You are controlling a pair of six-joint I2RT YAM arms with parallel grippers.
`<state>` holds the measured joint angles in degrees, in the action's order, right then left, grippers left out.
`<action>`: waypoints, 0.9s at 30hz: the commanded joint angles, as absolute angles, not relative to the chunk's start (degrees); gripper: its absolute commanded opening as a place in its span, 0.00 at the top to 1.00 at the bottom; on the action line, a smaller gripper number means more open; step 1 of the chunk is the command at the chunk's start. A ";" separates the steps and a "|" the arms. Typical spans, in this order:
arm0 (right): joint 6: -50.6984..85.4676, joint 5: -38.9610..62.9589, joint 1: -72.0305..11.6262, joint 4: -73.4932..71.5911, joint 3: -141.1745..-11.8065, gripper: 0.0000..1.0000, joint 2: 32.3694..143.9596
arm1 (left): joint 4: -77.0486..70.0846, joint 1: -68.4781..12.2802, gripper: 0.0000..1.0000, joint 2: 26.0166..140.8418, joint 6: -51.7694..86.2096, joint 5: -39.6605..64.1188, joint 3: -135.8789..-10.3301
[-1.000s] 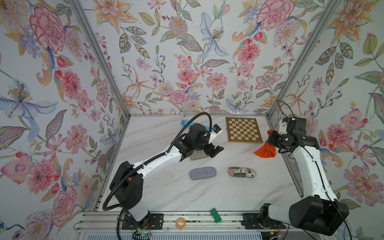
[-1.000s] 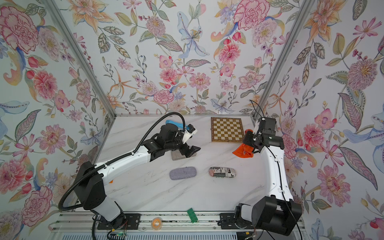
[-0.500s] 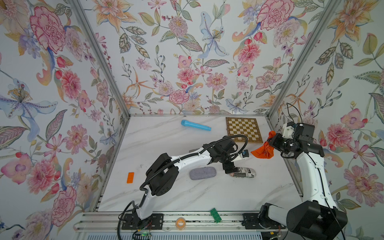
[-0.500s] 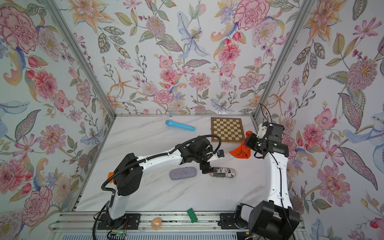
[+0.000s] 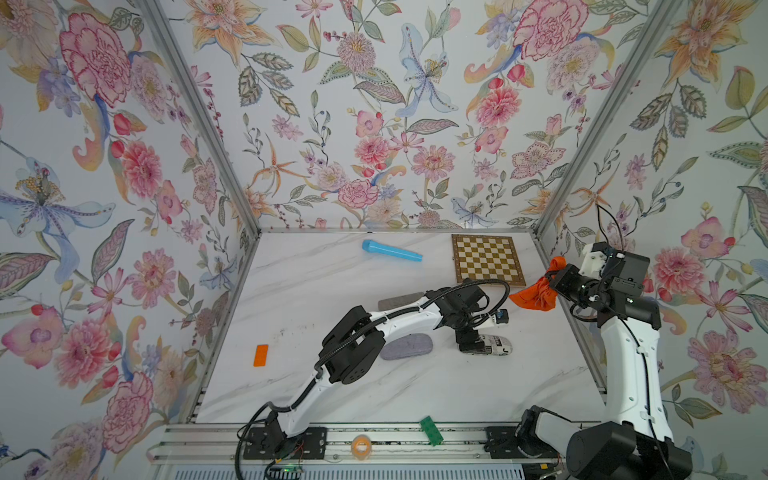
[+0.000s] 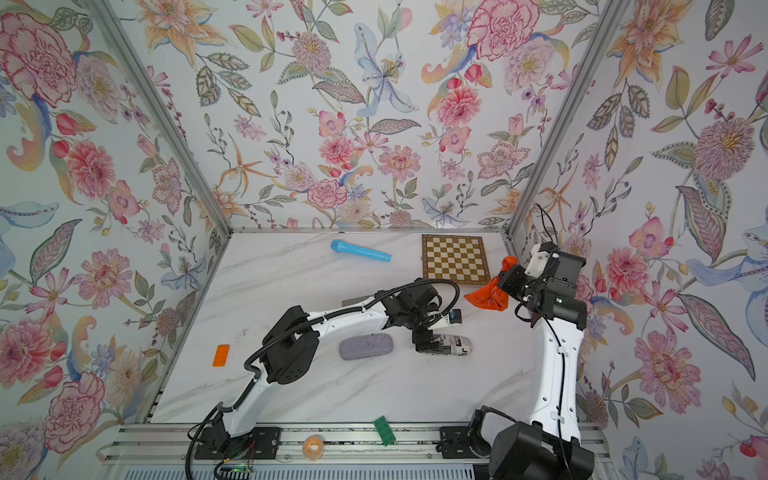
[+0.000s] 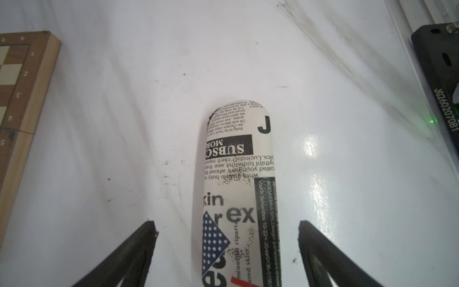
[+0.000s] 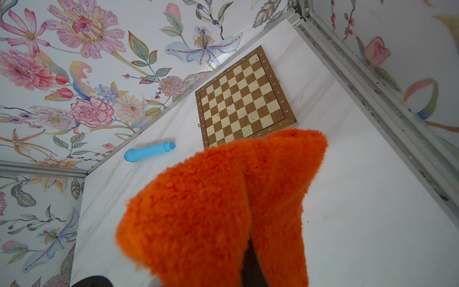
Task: Wipe the eyeglass case
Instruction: Pick up the eyeglass case from the center of the board.
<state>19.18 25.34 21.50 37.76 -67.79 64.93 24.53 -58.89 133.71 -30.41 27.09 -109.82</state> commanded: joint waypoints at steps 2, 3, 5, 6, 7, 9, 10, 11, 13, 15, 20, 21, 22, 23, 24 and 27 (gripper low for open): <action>19.87 26.80 21.97 35.74 -66.84 1.00 64.81 | 27.40 -59.36 0.08 135.96 -31.19 28.75 -111.03; 20.03 27.06 21.97 35.28 -66.55 1.00 64.84 | 27.17 -59.42 0.08 135.90 -31.33 28.66 -110.47; 20.38 27.43 21.97 34.84 -65.98 1.00 64.79 | 27.03 -59.47 0.08 136.29 -31.33 28.59 -110.22; 20.43 27.59 21.97 34.73 -65.96 1.00 64.81 | 26.92 -59.38 0.08 136.61 -31.10 28.69 -110.22; 20.43 27.68 21.97 34.65 -65.84 1.00 64.85 | 26.83 -59.34 0.08 136.88 -31.08 29.07 -110.29; 20.48 27.61 21.97 34.57 -65.74 1.00 64.78 | 26.02 -59.37 0.08 137.22 -30.13 29.44 -110.07; 20.45 27.68 21.97 34.50 -65.64 1.00 64.83 | 25.31 -59.41 0.08 137.42 -29.61 29.44 -109.80; 20.48 27.77 21.97 34.50 -65.57 1.00 64.84 | 24.82 -59.41 0.08 137.61 -29.31 29.40 -109.63; 20.49 27.96 21.97 34.31 -65.39 1.00 64.84 | 24.09 -59.41 0.08 137.94 -28.81 29.04 -109.47; 20.58 27.97 21.97 34.32 -65.21 1.00 64.68 | 23.27 -59.53 0.08 138.32 -28.26 28.75 -109.27; 20.95 28.15 21.97 34.17 -65.21 1.00 64.17 | 21.70 -59.86 0.09 138.58 -28.06 27.12 -107.98; 21.00 28.13 21.97 34.11 -65.13 1.00 64.08 | 21.79 -59.85 0.09 138.53 -28.09 26.77 -107.97; 20.97 28.04 21.97 34.11 -65.04 1.00 63.89 | 21.88 -59.94 0.09 138.52 -28.08 26.62 -107.80; 20.98 27.95 21.97 34.10 -64.95 1.00 63.81 | 21.89 -59.91 0.10 138.45 -28.04 26.34 -107.64; 20.96 27.87 21.97 34.06 -64.86 1.00 63.74 | 21.88 -60.03 0.10 138.34 -28.09 25.87 -107.33; 21.20 27.96 21.97 33.78 -64.43 1.00 63.47 | 20.05 -60.33 0.14 137.17 -28.50 23.75 -104.63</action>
<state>20.49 27.27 21.54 35.05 -65.12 64.77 21.28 -59.46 137.71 -28.64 26.46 -107.33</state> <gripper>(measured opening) 0.085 0.864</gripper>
